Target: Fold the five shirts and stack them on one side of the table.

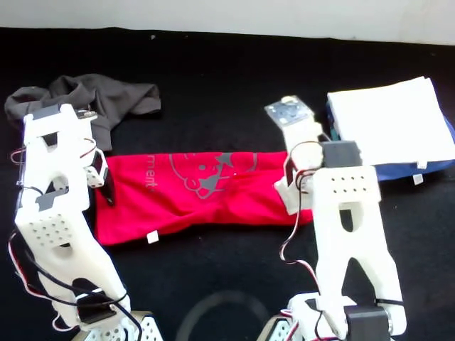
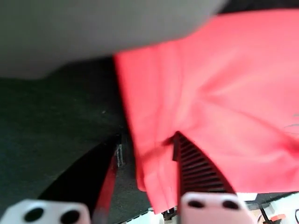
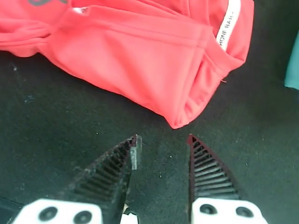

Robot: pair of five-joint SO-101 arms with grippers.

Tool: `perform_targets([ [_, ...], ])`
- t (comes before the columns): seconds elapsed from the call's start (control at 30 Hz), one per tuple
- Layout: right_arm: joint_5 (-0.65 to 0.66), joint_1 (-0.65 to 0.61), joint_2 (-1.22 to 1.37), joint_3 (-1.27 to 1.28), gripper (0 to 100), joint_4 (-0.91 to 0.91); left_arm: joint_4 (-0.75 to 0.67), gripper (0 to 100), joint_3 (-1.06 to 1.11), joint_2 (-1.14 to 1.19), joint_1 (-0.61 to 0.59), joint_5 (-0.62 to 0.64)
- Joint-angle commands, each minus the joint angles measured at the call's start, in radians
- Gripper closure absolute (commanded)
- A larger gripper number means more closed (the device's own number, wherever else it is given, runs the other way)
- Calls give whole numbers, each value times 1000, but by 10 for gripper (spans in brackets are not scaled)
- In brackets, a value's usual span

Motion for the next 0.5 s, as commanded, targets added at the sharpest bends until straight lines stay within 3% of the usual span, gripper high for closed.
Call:
perform_targets([
  [0.0, 6, 25, -41, -88, 839, 58, 5, 981, -5, 10, -4, -8],
  [0.13, 8, 31, -96, -202, 839, 150, 31, 990, -62, 8, -107, -60],
  [0.23, 9, 31, -199, -206, 839, 148, 133, 991, -189, 8, -217, -123],
  [0.33, 9, 31, -275, -111, 839, 133, 224, 991, -335, 8, -320, -180],
  [0.47, 9, 33, -343, 104, 839, 30, 226, 991, -447, 8, -433, -255],
])
